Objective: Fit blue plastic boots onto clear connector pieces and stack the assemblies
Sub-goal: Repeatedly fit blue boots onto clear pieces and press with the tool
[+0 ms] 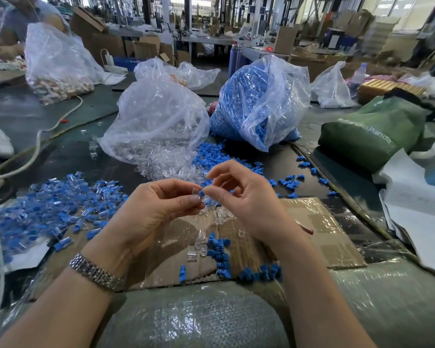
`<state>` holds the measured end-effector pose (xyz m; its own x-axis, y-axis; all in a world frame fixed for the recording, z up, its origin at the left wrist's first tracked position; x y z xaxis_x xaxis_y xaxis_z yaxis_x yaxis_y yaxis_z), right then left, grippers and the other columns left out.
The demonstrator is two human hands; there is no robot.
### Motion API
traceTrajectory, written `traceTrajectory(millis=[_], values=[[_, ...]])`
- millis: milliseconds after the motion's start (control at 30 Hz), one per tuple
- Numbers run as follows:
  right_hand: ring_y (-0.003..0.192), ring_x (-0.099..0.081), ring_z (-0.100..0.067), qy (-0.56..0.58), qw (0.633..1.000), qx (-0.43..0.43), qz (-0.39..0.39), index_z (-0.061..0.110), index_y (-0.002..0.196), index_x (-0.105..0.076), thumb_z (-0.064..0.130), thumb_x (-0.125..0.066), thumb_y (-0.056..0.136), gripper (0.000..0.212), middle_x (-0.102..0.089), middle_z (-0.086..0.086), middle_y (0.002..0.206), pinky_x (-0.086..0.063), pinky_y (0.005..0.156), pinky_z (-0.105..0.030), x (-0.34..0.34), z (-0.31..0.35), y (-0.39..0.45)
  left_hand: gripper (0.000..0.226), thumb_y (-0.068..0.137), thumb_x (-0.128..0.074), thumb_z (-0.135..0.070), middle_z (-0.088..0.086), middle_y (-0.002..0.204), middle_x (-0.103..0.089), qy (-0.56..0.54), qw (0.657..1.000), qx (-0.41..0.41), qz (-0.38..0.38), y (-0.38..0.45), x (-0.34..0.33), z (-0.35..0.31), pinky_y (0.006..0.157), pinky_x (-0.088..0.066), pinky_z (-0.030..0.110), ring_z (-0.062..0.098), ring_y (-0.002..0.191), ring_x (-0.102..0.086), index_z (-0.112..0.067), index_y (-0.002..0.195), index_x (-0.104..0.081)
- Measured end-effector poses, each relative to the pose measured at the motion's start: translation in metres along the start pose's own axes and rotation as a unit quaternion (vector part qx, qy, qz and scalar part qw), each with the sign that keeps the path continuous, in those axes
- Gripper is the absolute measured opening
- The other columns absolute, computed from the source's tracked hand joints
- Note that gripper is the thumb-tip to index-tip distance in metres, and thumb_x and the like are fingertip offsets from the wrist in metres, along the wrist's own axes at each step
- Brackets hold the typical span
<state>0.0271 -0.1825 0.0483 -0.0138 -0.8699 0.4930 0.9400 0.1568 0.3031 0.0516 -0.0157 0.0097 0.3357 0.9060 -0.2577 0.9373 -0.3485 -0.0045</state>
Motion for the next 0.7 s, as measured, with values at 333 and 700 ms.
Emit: traceTrajectory(millis=[333,700], values=[[0.121,-0.048,-0.034,-0.409,0.851,-0.328,0.039,0.013,0.106,-0.056,0.067,-0.065,0.086,0.059,-0.05,-0.014,0.129,-0.045,0.103,-0.051,0.033,-0.067,-0.018,0.019,0.073,-0.07,0.004,0.024,0.092,-0.073,-0.082,0.996,-0.006,-0.047,0.007,0.011,0.001,0.074,-0.061,0.026,0.028,0.083,-0.075,0.004,0.091,-0.077],[0.059,-0.051,-0.02,-0.065,0.956,-0.283,-0.038,0.009,0.076,-0.059,0.029,-0.058,0.097,0.029,-0.055,-0.006,0.069,-0.047,0.059,-0.037,0.04,-0.05,-0.01,0.018,0.074,-0.077,-0.005,0.016,0.105,-0.076,-0.11,0.991,-0.009,-0.078,0.01,0.027,0.002,0.075,-0.061,0.025,0.023,0.094,-0.074,-0.01,0.09,-0.082]])
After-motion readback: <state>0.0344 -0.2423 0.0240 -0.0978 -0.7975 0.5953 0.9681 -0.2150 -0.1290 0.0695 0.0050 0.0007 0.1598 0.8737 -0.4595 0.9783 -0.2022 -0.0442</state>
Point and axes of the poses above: each hand's wrist, its own y-axis towards the middle knuckle, its own x-axis out of the back of the hand, z = x × y, the point moved 7 cm from there along y, towards the middle knuckle
